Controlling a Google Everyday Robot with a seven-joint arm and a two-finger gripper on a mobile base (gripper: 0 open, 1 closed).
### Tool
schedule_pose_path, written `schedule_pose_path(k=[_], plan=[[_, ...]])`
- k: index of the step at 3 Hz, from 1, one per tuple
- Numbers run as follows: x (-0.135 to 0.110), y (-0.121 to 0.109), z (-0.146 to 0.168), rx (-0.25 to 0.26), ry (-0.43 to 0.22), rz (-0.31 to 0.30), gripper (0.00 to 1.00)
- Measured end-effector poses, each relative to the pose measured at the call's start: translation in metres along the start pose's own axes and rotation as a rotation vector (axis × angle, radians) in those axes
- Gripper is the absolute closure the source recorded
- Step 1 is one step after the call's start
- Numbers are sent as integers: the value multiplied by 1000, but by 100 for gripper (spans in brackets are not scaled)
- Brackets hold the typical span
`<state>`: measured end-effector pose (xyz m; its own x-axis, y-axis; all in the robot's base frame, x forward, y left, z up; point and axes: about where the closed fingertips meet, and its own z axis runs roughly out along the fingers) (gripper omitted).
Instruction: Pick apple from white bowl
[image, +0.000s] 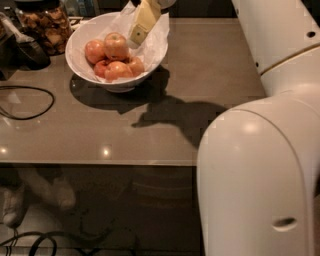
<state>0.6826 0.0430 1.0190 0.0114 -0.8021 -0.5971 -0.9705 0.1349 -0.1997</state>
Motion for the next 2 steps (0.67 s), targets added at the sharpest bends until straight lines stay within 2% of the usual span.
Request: schedule_pose_path(k=[1,2], plan=[[-42,-16,39,-27,-20,-90,0],[-45,-23,39,-3,-38,-78,0]])
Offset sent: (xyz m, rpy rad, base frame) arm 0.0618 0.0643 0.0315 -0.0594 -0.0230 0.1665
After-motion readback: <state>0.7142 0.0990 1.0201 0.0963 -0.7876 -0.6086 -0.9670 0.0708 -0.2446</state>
